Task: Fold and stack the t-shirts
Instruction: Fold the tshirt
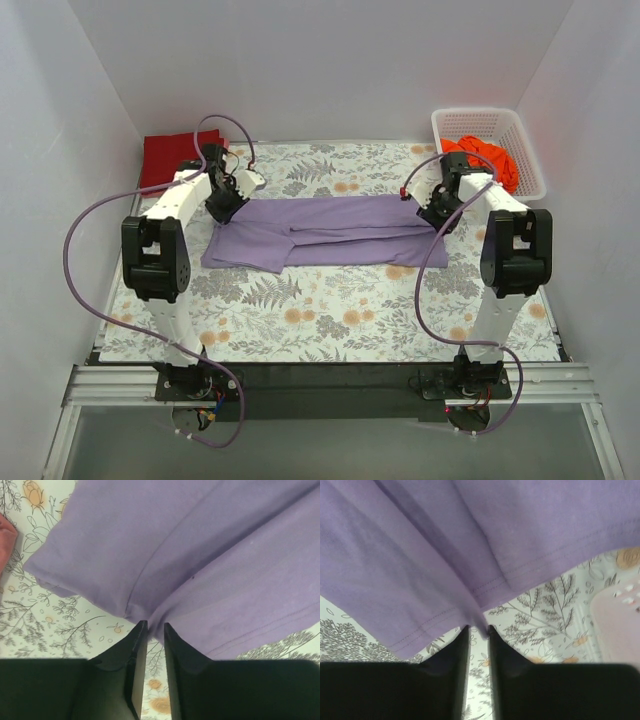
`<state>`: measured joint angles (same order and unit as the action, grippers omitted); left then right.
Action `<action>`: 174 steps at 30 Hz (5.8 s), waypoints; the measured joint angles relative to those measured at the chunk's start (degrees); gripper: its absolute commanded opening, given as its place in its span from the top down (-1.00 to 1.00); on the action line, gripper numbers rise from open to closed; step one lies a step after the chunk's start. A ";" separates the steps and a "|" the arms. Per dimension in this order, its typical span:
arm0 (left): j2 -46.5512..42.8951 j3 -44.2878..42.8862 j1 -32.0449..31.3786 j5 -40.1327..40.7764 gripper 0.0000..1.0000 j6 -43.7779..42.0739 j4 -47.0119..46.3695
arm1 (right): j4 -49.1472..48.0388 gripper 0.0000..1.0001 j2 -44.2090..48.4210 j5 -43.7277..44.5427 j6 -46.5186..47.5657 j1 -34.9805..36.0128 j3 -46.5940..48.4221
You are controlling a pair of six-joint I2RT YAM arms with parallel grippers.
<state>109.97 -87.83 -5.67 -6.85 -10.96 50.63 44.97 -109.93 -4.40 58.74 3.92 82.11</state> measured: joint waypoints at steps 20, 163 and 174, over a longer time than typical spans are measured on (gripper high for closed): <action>-8.22 13.27 22.03 -22.82 0.03 14.14 7.41 | 11.63 -0.20 8.28 -13.73 -18.82 -13.16 -5.84; -11.82 31.45 20.50 -26.97 0.11 30.62 -4.72 | -45.79 -0.01 -4.87 -16.20 -103.38 46.58 -13.03; -11.82 31.12 20.48 -26.58 0.11 30.40 -4.35 | -38.12 0.07 -6.49 -10.97 -106.49 46.77 -7.72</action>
<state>98.15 -56.71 14.81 -33.43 19.44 46.28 6.85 -116.42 -15.38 -47.75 50.70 74.39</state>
